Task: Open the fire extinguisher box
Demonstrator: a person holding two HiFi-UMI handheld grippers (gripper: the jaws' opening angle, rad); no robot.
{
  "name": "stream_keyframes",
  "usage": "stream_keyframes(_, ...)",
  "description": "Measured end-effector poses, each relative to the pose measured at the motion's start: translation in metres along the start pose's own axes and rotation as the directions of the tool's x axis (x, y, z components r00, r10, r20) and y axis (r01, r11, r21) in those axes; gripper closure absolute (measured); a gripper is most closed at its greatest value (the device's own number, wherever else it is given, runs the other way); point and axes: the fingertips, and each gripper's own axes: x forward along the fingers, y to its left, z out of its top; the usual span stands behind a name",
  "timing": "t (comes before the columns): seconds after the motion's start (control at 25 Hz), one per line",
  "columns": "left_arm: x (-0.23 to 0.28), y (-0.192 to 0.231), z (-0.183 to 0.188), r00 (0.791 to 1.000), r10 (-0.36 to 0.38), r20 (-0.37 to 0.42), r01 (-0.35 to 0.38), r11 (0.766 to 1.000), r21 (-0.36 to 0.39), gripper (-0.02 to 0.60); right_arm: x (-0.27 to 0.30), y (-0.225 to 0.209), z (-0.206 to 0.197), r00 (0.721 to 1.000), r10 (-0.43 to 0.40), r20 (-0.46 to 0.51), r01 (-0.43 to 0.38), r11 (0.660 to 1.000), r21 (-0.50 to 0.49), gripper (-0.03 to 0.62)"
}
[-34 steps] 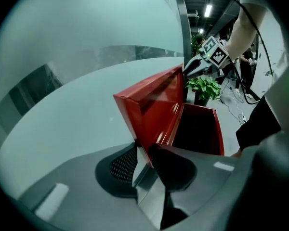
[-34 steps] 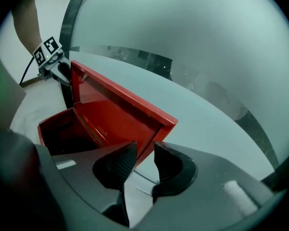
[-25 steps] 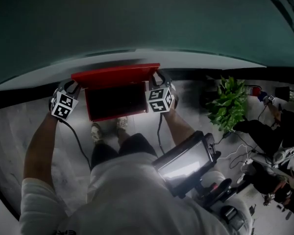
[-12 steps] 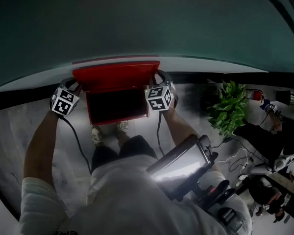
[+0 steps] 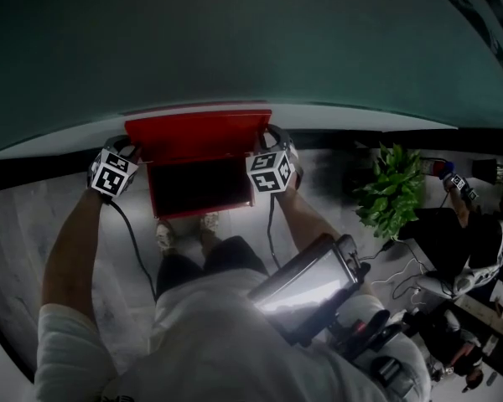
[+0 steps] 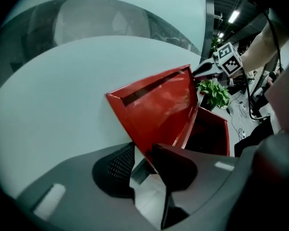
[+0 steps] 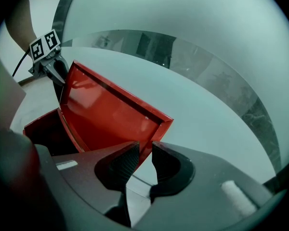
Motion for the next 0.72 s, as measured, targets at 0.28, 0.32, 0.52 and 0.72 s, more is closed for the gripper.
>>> stream_keyframes(0.28,0.016,0.0,-0.002,0.996,0.077,0.042,-0.075,0.996,-0.052,0.462,0.006,-0.002,-0.01,1.0,0.0,-0.005,0.0,1.0,0.001,0.494)
stream_keyframes(0.32,0.016,0.001,-0.003,0.994,0.092,0.056,-0.088,0.994,-0.07,0.462,0.005,-0.003,-0.011,1.0,-0.001,-0.003,0.001,1.0,0.006,0.494)
stream_keyframes(0.52,0.006,-0.002,0.003,0.97,0.193,0.145,-0.173,0.975,-0.139,0.46,-0.005,-0.009,-0.021,0.999,-0.011,0.036,0.009,0.998,0.056,0.501)
stream_keyframes(0.72,-0.011,-0.011,0.019,0.939,0.253,0.232,-0.205,0.956,-0.211,0.482,-0.014,0.0,-0.024,0.998,-0.001,0.057,-0.005,0.994,0.111,0.533)
